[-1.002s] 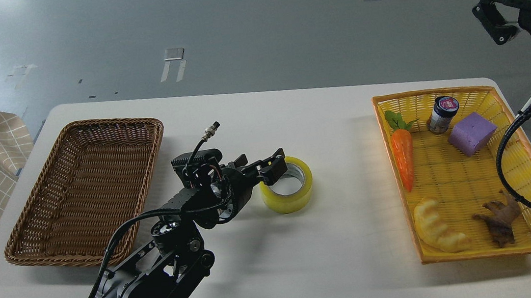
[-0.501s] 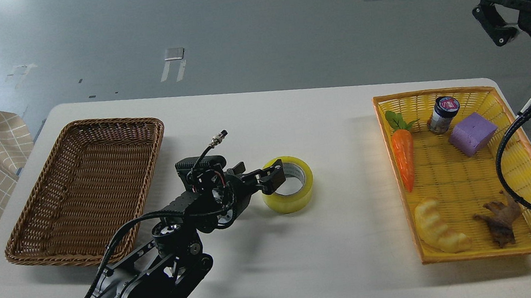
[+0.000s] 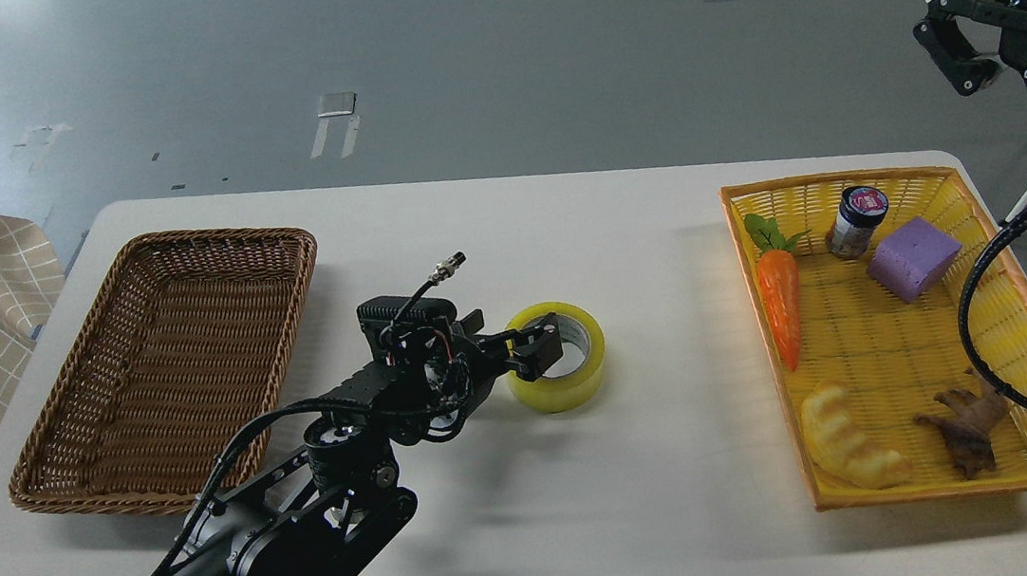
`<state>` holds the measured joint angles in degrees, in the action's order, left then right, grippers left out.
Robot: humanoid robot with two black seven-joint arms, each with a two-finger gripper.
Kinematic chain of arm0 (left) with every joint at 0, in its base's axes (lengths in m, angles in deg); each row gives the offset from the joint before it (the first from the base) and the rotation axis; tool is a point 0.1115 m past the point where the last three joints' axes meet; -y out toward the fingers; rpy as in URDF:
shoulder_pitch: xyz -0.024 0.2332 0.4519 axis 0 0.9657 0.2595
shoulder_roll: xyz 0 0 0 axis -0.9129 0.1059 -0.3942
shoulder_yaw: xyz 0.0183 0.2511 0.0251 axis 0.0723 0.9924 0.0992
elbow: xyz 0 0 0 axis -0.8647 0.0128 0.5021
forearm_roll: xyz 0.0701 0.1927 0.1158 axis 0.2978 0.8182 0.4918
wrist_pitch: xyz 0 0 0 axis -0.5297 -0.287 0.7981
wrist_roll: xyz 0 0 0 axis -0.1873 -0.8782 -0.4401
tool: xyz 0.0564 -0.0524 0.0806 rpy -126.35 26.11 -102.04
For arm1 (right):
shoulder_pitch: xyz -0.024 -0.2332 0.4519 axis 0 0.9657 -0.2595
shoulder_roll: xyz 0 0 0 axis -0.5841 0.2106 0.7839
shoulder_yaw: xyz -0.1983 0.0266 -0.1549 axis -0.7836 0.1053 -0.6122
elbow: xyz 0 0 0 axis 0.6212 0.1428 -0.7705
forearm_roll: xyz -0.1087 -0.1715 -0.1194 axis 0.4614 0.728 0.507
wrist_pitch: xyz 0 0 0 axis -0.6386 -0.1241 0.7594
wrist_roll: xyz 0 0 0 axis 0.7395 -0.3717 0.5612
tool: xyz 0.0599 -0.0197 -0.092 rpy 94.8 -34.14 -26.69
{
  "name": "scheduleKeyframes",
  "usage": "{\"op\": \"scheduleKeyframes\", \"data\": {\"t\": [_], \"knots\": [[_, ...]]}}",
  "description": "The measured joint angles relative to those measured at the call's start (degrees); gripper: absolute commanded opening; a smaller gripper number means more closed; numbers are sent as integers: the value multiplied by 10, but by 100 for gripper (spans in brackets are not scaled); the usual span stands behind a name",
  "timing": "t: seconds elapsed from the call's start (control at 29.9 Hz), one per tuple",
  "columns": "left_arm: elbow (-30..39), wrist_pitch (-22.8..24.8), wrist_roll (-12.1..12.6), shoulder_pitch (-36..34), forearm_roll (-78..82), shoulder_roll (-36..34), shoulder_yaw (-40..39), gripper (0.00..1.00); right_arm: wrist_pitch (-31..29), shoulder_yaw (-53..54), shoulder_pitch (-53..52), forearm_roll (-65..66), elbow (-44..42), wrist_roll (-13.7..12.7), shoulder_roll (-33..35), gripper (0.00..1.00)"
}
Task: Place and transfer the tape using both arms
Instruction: 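Grasp the tape roll through its hole with the left gripper and lift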
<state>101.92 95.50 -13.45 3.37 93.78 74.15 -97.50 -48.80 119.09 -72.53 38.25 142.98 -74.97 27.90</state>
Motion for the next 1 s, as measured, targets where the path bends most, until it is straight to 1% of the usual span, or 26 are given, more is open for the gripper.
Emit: {"op": "scheduleKeyframes", "data": {"t": [0.27, 0.43, 0.77, 1.0], "knots": [[-13, 1, 0, -13, 0, -8, 16, 98, 0, 0, 1, 0, -5, 1, 0, 100], [-15, 1, 0, -16, 0, -12, 18, 98, 0, 1, 2, -1, -10, 1, 1, 100], [-15, 2, -1, -25, 0, -12, 46, 98, 0, 2, 3, -1, -18, 1, 2, 100], [-20, 3, -6, -29, 0, -13, 57, 98, 0, 5, 3, -1, -22, 1, 3, 100]]}}
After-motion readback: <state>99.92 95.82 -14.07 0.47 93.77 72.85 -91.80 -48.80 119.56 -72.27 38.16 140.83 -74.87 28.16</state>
